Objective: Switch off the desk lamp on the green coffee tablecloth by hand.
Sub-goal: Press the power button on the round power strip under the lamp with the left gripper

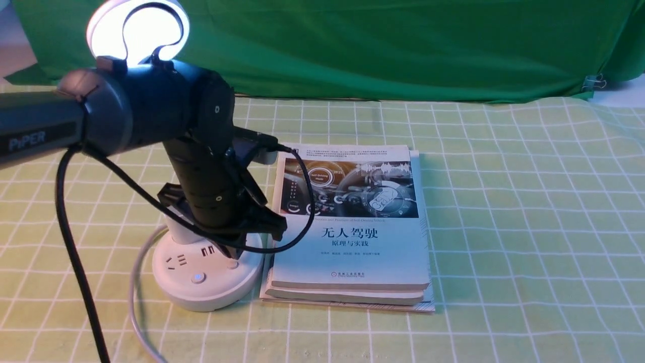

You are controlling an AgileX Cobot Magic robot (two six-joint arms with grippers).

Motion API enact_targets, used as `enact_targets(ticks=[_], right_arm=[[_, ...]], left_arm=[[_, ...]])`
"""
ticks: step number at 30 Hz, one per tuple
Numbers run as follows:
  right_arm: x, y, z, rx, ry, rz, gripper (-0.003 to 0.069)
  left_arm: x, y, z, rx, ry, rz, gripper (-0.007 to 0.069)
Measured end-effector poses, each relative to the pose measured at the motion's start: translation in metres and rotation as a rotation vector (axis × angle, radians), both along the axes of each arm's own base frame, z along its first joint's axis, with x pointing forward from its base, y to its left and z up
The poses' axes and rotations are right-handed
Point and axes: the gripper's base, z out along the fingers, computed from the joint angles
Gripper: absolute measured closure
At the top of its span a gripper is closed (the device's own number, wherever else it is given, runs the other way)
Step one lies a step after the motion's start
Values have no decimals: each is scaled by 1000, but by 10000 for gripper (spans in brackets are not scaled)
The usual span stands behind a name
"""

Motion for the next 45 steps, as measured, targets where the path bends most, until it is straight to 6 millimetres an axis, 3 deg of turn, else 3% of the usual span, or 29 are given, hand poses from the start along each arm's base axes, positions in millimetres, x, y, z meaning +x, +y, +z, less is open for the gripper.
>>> enact_targets(ticks=[8, 20, 26, 33, 37, 40, 45], right_arm=[[0, 0, 0, 0, 0, 0, 629], [0, 0, 0, 0, 0, 0, 629], [0, 0, 0, 0, -1, 0, 629], [0, 0, 0, 0, -1, 0, 629], [0, 0, 0, 0, -1, 0, 629], [0, 0, 0, 0, -1, 0, 629], [0, 0, 0, 0, -1, 0, 629]], left_arm=[[-1, 0, -11, 9, 28, 2, 624], [-5, 2, 12, -14, -72, -7, 624], [-3, 1, -9, 5, -26, -7, 624], [-4, 2, -7, -7, -51, -4, 624], [-13, 5, 11, -27, -93, -3, 624], [-27, 9, 40, -73, -175, 8, 624], [-63, 24, 77, -152, -332, 31, 624]])
